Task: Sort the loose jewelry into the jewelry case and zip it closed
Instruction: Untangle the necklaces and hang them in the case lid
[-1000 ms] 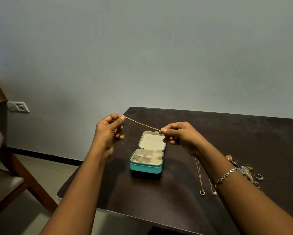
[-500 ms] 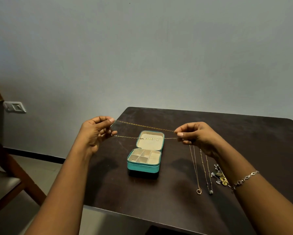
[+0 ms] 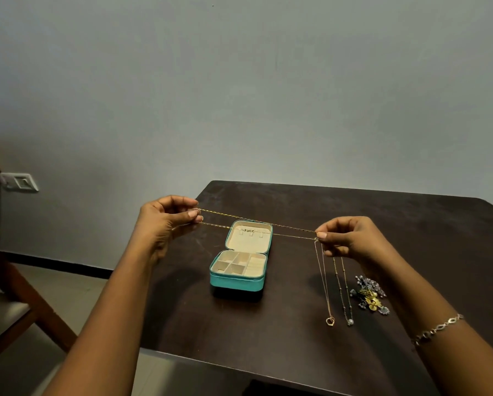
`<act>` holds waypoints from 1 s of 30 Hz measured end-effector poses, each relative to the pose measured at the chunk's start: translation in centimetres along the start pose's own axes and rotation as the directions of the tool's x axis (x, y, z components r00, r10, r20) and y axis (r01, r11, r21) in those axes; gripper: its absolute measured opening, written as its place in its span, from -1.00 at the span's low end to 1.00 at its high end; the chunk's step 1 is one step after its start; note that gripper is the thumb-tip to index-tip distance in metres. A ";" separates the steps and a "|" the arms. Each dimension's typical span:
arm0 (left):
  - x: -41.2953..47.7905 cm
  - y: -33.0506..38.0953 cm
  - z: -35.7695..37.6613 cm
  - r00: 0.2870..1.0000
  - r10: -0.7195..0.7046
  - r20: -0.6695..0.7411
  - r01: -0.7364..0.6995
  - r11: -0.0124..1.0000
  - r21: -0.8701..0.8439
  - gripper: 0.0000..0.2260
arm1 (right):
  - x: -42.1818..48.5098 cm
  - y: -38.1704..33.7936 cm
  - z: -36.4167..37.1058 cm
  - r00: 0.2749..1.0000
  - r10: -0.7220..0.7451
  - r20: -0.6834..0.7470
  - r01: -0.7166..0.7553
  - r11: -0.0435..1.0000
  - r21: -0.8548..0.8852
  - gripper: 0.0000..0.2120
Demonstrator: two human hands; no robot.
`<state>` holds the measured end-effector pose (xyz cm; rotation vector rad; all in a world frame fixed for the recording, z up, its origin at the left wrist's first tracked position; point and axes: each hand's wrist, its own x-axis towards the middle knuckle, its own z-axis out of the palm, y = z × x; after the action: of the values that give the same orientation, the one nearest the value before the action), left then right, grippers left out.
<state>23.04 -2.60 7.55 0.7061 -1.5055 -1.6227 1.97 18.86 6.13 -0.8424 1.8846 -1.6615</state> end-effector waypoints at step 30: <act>7.7 -4.0 16.3 0.965 0.035 0.261 -0.208 0.707 0.676 -0.76 | -9.4 8.3 4.3 0.969 -0.153 -0.194 0.103 0.964 -0.247 -0.70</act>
<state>4.72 -0.40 6.78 0.8028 -2.3364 -1.0133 10.43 23.21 -3.07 -0.9293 2.2507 -1.6825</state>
